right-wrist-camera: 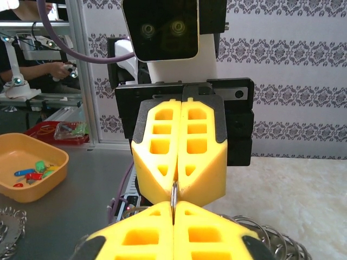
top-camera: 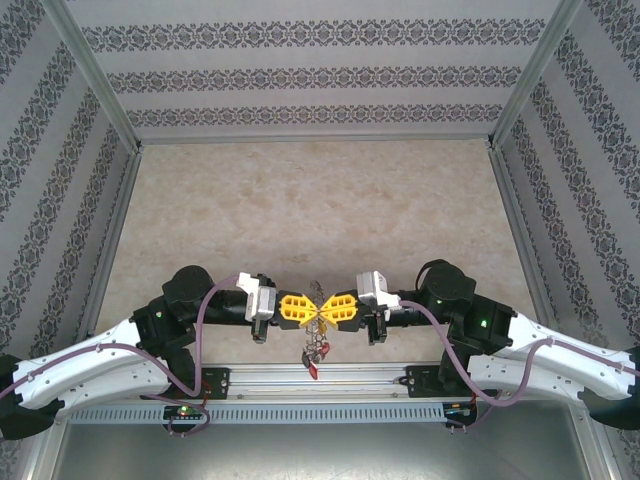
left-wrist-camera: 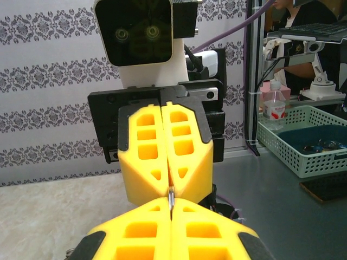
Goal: Put the keys on the keyring
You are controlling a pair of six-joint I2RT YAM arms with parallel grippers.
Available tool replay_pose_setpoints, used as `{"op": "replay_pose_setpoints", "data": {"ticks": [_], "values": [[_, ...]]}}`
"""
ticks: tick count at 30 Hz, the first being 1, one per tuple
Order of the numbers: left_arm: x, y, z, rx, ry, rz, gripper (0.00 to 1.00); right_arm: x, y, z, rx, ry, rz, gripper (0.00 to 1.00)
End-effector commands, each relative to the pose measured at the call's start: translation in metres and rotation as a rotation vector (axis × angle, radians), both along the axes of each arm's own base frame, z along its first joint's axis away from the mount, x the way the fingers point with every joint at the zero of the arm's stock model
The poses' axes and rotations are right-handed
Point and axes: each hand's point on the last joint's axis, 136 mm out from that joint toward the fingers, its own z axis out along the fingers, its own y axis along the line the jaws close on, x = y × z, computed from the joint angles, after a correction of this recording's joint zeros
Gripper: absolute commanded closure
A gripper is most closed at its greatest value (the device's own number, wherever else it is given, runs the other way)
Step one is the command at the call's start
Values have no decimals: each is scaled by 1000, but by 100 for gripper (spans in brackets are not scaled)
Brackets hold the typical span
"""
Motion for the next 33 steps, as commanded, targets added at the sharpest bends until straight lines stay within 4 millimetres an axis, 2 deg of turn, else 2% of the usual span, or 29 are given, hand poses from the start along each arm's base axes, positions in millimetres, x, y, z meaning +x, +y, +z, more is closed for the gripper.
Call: {"op": "replay_pose_setpoints", "data": {"ticks": [1,4,7,10,16,22,29,31,33], "values": [[-1,5,27,-94,-47,-2,100,-4,0,11,22,-22,17,100],[4,3,24,-68,-43,19,100,-1,-2,11,19,-32,-7,100],[18,2,15,30,-46,100,99,6,-8,12,8,-41,-64,100],[35,8,-4,197,-34,206,85,21,-17,6,-57,-64,-165,100],[56,11,-27,411,-8,302,76,47,-24,-15,-215,-87,-311,100],[61,-1,-38,477,-4,287,71,56,-18,-25,-288,-106,-339,100],[63,-9,-40,496,-15,268,69,56,-15,-28,-315,-118,-321,100],[63,-10,-42,505,-16,264,70,55,-14,-28,-315,-117,-315,100],[62,-11,-44,512,-16,256,75,53,-13,-29,-319,-115,-303,100]]}}
